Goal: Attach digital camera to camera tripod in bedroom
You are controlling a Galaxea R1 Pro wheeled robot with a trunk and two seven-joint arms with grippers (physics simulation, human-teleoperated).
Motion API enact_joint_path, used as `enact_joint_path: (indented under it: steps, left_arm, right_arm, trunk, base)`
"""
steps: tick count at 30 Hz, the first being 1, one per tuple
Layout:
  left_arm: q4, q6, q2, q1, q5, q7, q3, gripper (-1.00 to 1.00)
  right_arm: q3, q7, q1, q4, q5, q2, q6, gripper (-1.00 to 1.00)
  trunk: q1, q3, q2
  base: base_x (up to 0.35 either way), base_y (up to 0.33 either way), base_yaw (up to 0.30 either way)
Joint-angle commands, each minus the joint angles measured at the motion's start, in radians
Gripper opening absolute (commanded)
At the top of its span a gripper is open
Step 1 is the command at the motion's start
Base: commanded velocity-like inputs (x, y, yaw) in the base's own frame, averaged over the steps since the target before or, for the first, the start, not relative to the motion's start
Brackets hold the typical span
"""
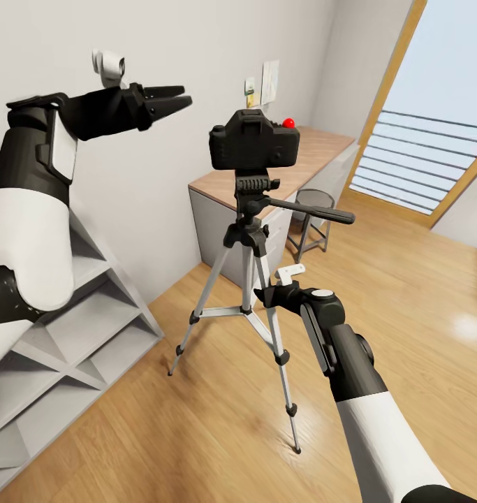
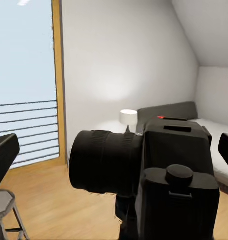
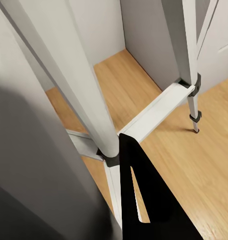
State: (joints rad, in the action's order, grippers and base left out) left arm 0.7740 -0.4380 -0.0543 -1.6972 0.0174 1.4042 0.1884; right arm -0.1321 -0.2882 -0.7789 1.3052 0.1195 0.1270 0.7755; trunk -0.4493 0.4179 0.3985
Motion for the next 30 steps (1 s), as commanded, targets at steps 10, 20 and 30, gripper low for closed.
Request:
enact_joint_path:
  steps: [10,20,30]
  left_arm:
    - [-0.142,-0.041,-0.047,0.063,0.006,0.000,0.009,1.00]
    - [-0.554,-0.126,-0.158,0.200,0.012,-0.141,0.010,1.00]
    - [-0.754,0.030,-0.217,0.373,0.003,-0.451,0.009,1.00]
  right_arm:
    - [0.000,-0.008,0.000,-0.053,0.016,0.000,0.004,-1.00]
    - [0.000,-0.009,0.000,-0.053,0.015,0.000,0.004,-1.00]
    - [-0.001,-0.009,0.000,-0.053,0.014,0.003,0.004,-1.00]
  trunk:
    - [-0.001,0.002,0.001]
    - [-0.001,0.002,0.001]
    - [-0.001,0.002,0.001]
  base:
    - [0.000,0.000,0.000]
    - [0.000,0.000,0.000]
    - [0.000,0.000,0.000]
